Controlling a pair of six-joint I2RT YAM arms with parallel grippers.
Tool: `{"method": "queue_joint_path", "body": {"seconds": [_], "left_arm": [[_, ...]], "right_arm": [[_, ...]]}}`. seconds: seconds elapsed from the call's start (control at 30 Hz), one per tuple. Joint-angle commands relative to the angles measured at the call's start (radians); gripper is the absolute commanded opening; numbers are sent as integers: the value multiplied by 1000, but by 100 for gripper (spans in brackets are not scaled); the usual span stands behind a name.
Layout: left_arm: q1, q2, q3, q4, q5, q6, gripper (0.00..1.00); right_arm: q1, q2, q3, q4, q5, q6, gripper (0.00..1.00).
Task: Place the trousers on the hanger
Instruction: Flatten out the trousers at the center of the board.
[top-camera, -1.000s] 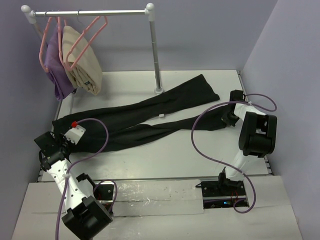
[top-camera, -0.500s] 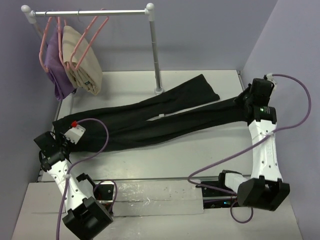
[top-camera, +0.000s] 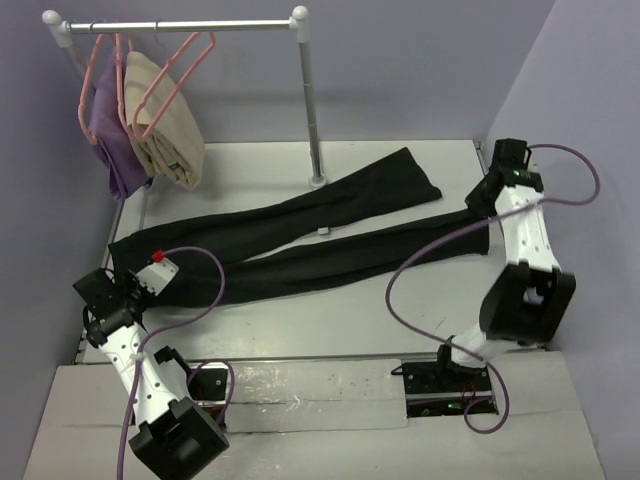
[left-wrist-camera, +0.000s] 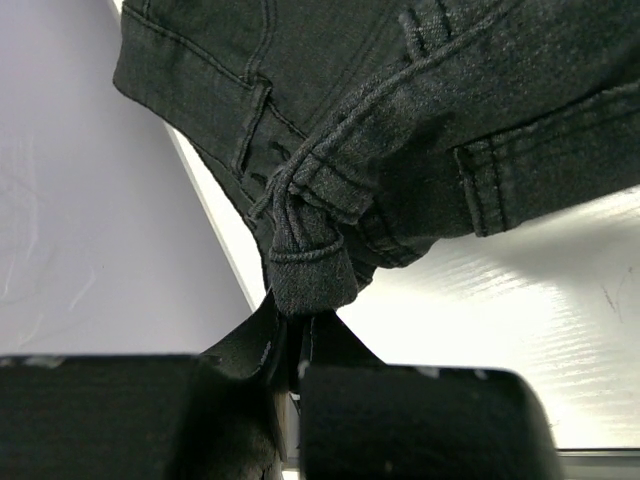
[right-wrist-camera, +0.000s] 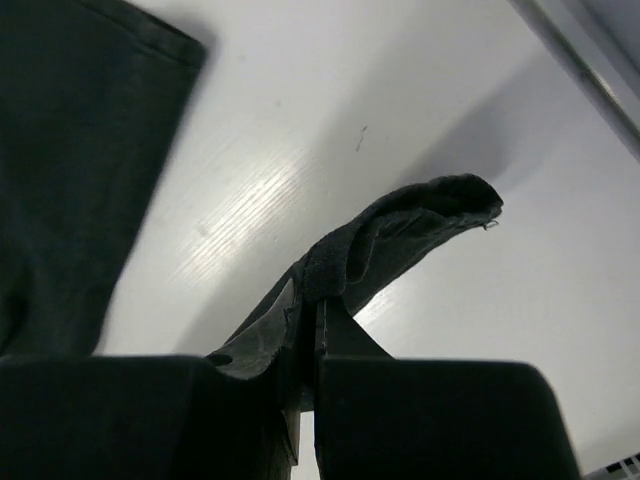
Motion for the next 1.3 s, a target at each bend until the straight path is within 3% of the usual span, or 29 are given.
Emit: {"method": "queue_joint_path", "body": {"seconds": [0.0,0.17,0.37,0.47,0.6,0.73,0.87,1.03,1.27], "left_arm": [[9,-13,14,-14,26,63,0],[12,-18,17,-44,6,87,1],[10,-51,-38,-55,-5,138,2],[12,-74,-66,-64,-15,150,3],[12,-117,-89,-90,-32,155,5],[12,-153,-81,-139,-35,138,16],[12,-205,-75,-163,-57,93,33],[12,-231,-75,-165,-72,60,50],[10,-233,56,-291,-3,24,60]], "right_arm": [[-9,197,91,10,87,5,0],[5,336,135,65,136,51,3],[5,438,218,83,142,19,33],[11,483,272,73,116,4,52],[23,475,290,79,127,-10,91],[46,370,208,151,90,-16,92],[83,247,70,232,82,-13,100],[111,152,42,231,119,-38,100],[108,57,-45,232,34,-76,100]]}}
